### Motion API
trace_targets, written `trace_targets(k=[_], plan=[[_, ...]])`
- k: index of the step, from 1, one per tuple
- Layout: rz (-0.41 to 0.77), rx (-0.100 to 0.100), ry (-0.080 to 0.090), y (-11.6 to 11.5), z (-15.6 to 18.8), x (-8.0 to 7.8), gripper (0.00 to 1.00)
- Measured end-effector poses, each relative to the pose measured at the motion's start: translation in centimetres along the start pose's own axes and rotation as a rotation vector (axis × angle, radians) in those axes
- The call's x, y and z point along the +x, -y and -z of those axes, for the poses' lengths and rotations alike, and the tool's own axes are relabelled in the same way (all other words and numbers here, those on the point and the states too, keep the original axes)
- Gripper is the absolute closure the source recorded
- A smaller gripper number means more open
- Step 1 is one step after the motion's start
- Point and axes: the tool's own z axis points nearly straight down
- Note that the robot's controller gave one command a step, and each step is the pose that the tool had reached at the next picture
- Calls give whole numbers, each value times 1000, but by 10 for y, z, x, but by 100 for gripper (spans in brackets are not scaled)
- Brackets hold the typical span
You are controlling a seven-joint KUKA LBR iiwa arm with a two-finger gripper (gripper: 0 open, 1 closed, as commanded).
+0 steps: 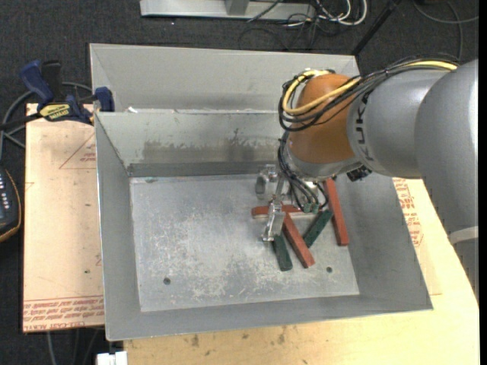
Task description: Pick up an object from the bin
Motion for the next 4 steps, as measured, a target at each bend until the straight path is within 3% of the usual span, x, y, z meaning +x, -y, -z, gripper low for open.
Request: trace_targets(k=[1, 2, 3, 4], plan=[[0, 0, 0, 0, 0, 0, 100], [52, 5, 3, 127, 13, -6, 100], [58, 1, 2, 121, 13, -6, 0], [576, 0, 2, 107, -7, 56, 0]])
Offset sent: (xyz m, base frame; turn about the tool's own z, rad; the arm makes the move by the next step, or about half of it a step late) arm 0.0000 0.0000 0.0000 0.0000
